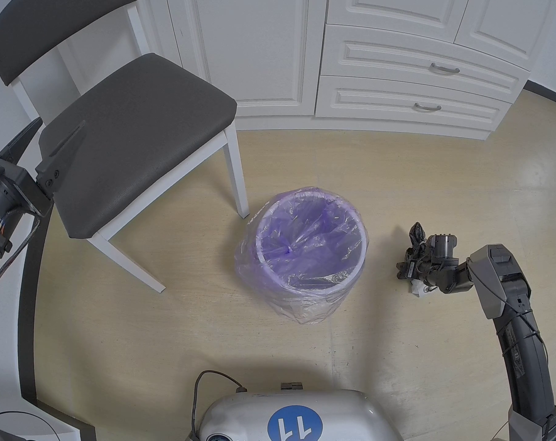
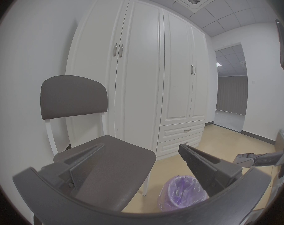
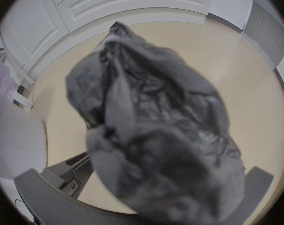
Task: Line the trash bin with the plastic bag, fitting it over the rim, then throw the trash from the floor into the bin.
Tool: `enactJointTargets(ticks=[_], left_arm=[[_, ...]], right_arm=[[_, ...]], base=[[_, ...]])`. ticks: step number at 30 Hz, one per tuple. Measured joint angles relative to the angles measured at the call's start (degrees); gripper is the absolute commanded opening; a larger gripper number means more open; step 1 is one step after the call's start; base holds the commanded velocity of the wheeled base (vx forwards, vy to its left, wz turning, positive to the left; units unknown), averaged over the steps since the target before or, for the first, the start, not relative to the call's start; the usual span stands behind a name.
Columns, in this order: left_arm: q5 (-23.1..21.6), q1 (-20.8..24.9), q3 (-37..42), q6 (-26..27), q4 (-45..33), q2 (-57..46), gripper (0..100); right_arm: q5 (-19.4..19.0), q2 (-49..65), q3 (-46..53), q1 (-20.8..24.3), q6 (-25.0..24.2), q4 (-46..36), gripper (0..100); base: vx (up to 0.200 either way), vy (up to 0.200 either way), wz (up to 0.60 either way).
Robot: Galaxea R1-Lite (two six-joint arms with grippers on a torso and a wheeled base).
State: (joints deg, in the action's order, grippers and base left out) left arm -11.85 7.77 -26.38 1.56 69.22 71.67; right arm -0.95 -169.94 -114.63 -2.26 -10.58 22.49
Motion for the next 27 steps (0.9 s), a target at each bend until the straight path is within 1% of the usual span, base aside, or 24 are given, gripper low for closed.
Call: enactJointTargets(ticks=[6,10,11,20,27], left_arm=[[-0.1,0.0,0.1,0.0,0.0,0.0,100],[-0.2,0.0,0.2,0.0,0.0,0.1,100],[-0.2,0.0,0.2,0.0,0.0,0.1,100],[-0.2,0.3,0.3,0.1,0.0,0.2,100],[-0.2,0.5,0.4,0.1,0.0,0.2,100]], right_arm=[[0.2,-0.2,0.0,0.0,-2.5,0.0,100],[0.2,0.3,0.1,0.0,-3.0,0.2,100],[0.2,0.4,0.0,0.1,-3.0,0.2,0],[0.2,1.3,0.9,0.1,-3.3,0.2,0],[-0.1,3.5,4.6,0.0,-7.0,0.2,0]], base=[[0.000,0.000,0.00],[0.000,0.000,0.00],[0.000,0.000,0.00],[0.000,0.000,0.00],[0.000,0.000,0.00]])
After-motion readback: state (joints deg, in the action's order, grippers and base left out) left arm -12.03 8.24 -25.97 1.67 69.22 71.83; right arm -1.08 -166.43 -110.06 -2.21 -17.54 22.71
